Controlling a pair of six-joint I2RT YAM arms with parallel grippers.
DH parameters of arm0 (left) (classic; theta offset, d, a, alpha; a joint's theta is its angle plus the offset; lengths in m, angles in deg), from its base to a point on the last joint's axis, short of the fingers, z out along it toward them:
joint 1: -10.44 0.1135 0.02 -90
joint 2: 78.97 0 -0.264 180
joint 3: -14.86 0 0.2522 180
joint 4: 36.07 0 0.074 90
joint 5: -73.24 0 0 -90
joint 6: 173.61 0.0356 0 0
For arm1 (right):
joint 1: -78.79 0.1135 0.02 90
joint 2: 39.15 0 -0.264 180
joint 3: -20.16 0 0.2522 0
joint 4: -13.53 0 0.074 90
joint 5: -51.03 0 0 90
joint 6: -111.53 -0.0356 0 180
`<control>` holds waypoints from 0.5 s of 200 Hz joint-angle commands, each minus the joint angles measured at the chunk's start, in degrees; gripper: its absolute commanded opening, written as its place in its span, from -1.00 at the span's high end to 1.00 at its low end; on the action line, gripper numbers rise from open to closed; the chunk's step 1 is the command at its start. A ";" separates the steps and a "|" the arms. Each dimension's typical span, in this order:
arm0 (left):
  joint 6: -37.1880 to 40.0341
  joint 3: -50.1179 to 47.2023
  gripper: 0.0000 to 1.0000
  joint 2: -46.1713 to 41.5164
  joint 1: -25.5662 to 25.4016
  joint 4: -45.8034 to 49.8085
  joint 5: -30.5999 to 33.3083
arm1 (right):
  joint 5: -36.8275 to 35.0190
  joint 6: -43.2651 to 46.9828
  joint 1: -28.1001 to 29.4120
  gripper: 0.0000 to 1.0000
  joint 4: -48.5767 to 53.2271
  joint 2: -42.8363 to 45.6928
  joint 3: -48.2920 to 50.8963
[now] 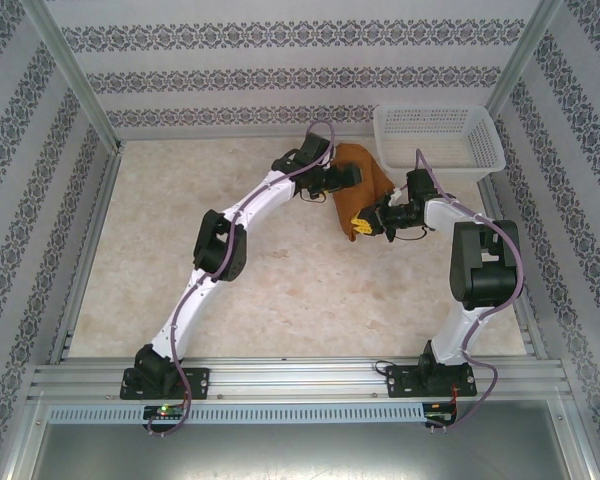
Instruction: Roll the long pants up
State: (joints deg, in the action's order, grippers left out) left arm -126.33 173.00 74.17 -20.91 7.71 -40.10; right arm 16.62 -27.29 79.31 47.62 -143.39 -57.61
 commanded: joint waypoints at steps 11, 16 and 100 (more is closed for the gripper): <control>-4.13 4.24 -1.00 6.25 -0.73 -3.33 -0.38 | 2.17 2.26 0.35 0.87 1.62 2.64 0.20; -4.55 4.25 -1.00 6.67 -0.78 -3.62 -0.33 | 2.46 2.59 0.44 0.86 1.92 2.71 0.17; 1.60 3.00 1.00 3.87 0.54 11.73 5.55 | -17.84 19.87 1.68 -0.38 25.19 6.42 -8.94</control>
State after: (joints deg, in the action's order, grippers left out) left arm -128.98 176.41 79.32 -21.26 6.70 -41.76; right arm 10.17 -16.25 79.74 59.82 -141.73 -62.48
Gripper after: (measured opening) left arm 0.154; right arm 0.563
